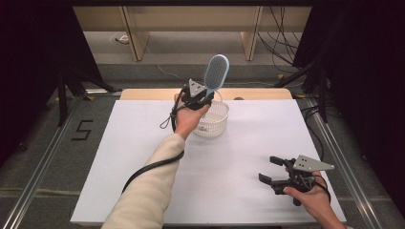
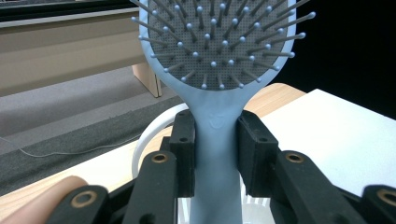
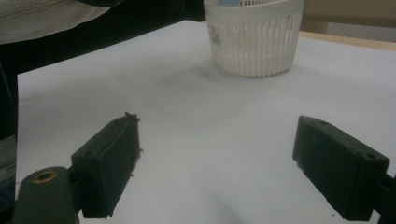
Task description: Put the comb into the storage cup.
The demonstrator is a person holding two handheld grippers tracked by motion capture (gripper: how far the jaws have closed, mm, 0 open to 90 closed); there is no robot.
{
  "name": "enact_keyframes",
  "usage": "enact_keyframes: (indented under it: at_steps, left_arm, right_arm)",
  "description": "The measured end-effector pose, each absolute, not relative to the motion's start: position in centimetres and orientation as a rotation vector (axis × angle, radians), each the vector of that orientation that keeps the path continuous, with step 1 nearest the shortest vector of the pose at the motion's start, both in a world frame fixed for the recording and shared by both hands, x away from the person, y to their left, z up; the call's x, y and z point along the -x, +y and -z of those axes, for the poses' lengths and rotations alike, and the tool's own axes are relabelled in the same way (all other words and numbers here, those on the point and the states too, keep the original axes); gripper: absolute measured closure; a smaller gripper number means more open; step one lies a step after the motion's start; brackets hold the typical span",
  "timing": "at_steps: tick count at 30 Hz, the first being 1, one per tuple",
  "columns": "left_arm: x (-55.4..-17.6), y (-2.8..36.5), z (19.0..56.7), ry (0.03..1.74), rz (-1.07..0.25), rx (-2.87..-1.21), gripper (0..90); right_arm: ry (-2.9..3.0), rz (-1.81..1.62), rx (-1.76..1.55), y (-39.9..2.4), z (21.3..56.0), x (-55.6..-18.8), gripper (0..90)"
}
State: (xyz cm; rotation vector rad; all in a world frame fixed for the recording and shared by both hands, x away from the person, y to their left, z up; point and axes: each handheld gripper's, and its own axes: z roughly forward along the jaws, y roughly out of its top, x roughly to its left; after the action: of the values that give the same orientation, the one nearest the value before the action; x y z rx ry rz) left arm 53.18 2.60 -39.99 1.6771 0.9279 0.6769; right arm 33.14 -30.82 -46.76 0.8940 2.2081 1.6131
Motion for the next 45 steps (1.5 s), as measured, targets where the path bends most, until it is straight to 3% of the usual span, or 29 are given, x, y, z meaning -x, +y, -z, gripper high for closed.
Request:
enact_keyframes:
  at_steps: [45]
  left_arm:
    - [-53.25,2.57,41.00,0.928,-0.672,-1.681,69.4]
  right_arm:
    - [2.208,-1.613,-0.894,-30.83,46.77,-33.13,15.9]
